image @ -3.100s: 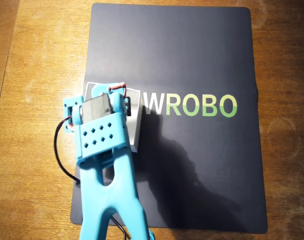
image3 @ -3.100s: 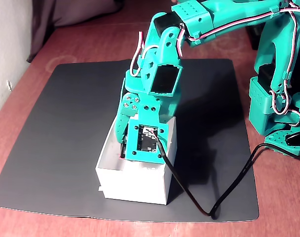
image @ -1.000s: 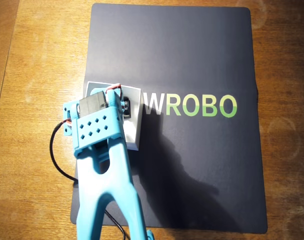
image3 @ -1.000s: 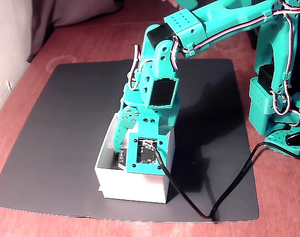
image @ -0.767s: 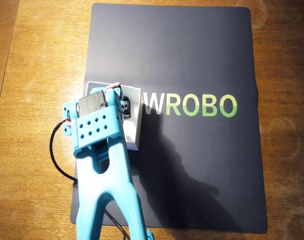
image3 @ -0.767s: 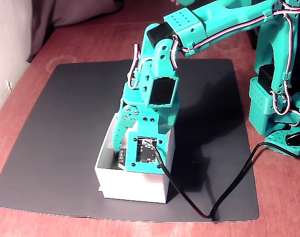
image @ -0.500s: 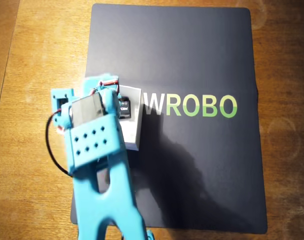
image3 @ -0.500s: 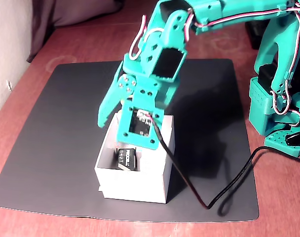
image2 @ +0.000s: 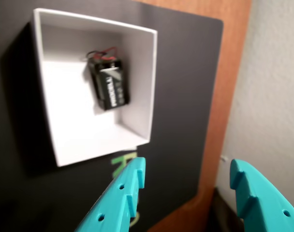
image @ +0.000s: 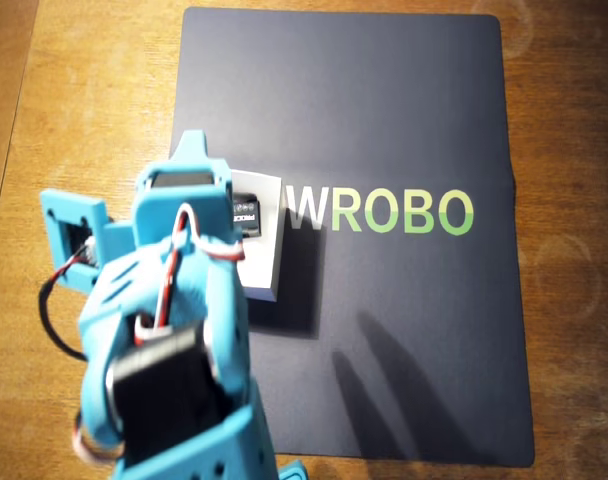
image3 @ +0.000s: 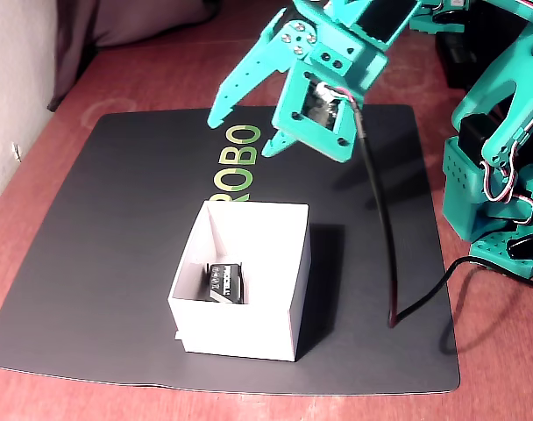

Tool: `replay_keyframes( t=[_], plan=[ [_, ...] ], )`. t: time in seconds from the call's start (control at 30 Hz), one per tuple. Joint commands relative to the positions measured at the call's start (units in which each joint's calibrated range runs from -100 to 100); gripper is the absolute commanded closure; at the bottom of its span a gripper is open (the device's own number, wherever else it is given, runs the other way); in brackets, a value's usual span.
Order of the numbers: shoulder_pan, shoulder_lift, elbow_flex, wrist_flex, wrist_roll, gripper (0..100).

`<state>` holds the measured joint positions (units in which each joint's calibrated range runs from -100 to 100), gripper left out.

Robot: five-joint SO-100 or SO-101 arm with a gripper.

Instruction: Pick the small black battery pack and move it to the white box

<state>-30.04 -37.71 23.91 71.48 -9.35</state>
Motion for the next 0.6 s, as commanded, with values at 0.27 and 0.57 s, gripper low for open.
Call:
replay_keyframes(
  t=[0.27, 0.57],
  plan=[
    [8.04, -15.82, 13.96, 5.12, 0.14, 80],
    [9.33, -41.16, 36.18, 4.95, 0.69, 80]
  ],
)
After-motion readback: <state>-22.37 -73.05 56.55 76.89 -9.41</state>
